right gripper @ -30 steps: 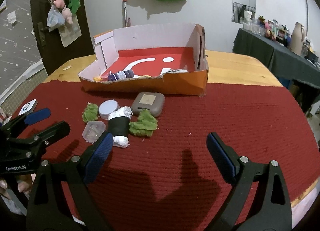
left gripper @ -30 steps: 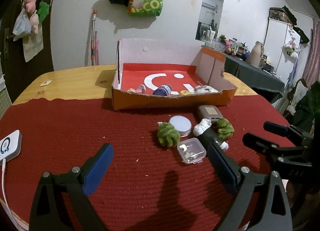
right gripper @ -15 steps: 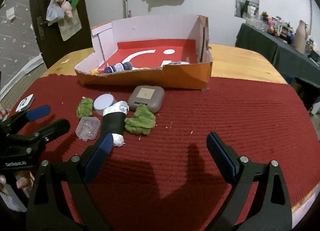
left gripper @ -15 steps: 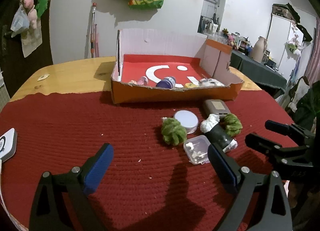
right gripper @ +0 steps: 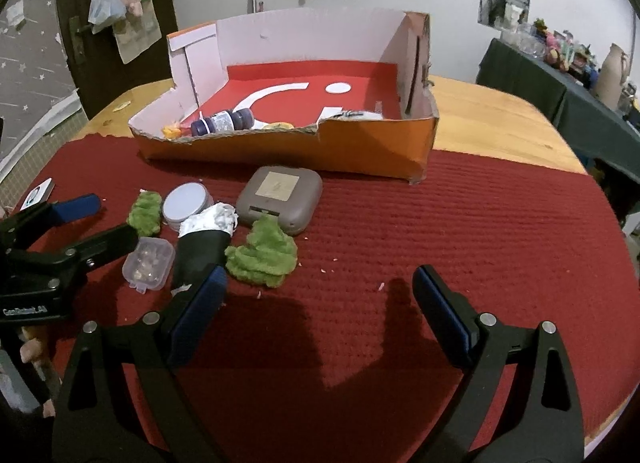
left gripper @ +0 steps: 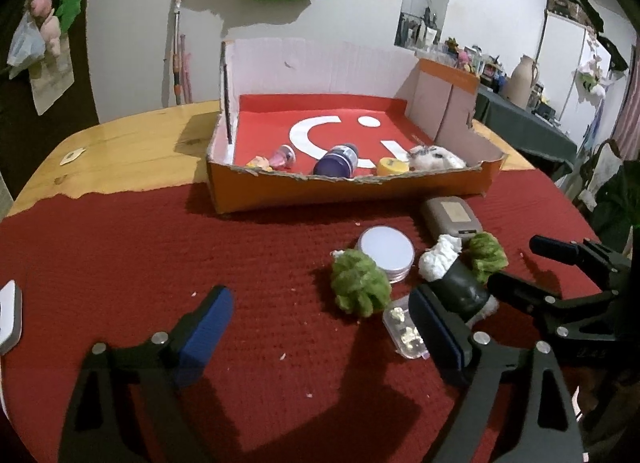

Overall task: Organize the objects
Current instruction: 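Reach both tools toward the green plush pieces on the table, then grasp the green fuzzy ball with left tool while right tool grasps the green plush piece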

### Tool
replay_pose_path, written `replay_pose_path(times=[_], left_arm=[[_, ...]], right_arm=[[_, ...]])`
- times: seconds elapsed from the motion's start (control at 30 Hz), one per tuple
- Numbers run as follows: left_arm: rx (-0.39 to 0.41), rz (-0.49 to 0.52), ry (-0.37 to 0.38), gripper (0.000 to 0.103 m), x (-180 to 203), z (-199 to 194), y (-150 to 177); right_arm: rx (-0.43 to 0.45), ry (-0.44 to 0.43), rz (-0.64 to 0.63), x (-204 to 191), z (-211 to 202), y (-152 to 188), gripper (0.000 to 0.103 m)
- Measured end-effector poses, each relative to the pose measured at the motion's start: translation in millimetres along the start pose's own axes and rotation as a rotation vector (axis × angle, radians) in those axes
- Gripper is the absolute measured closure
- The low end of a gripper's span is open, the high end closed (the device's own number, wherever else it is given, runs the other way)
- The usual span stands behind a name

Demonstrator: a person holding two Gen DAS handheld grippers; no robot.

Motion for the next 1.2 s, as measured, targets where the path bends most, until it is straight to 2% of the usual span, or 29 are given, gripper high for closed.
replay_pose_path(times=[0.17, 0.23, 0.3, 0.53, 0.63, 0.7, 0.83, 0.93, 0.97, 1.0, 1.03, 1.2], left_arm=[[-0.015, 0.007, 0.021, 0.016, -1, 6, -7], [-0.020, 0.011, 0.022, 0.017, -2, 9, -9], [-0.030, 0.012, 0.023, 0.023, -3, 12, -10], [-0.052, 0.035, 0.024, 0.024, -4, 19, -11], [-0.052, 0.053, 0.030, 0.029, -2, 19, -10], [-0.051, 0.062, 0.047, 0.038, -1, 18, -10], [-0.046, 0.090, 0.080, 0.053, 4, 17, -9], [-0.047, 0.105, 0.113, 0.070, 9, 16, -8], [-0.047, 0.106, 0.121, 0.071, 10, 16, -8], [-0.045, 0.107, 0.120, 0.072, 11, 16, -8], [-0.043, 0.108, 0.122, 0.072, 11, 15, -8], [-0.021, 0.097, 0.130, 0.073, 12, 7, -9]], right_arm=[[-0.044, -0.034, 0.009, 1, 10, -6, 0.015], [-0.047, -0.034, 0.003, 0, 12, -7, 0.015], [-0.052, -0.032, -0.009, -2, 13, -8, 0.015], [-0.059, -0.023, -0.024, -7, 18, -11, 0.016], [-0.059, -0.010, -0.038, -10, 20, -12, 0.018], [-0.056, -0.011, -0.041, -11, 20, -12, 0.020], [-0.049, -0.018, -0.047, -14, 21, -13, 0.029], [-0.041, -0.033, -0.058, -17, 21, -12, 0.041], [-0.039, -0.042, -0.064, -19, 20, -12, 0.051], [-0.035, -0.053, -0.071, -20, 19, -11, 0.055], [-0.034, -0.072, -0.073, -22, 18, -11, 0.067], [-0.019, -0.118, -0.059, -24, 10, -7, 0.070]])
Point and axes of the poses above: each gripper's, at about its wrist camera, not at the fingertips, and z roughly the way its jaws point, x to its right, y to its underside, the point moved 1 cm from there along z, roughly the way its jaws point, and after that the axes turned 2 degrees about z, right-handed, at the moved point
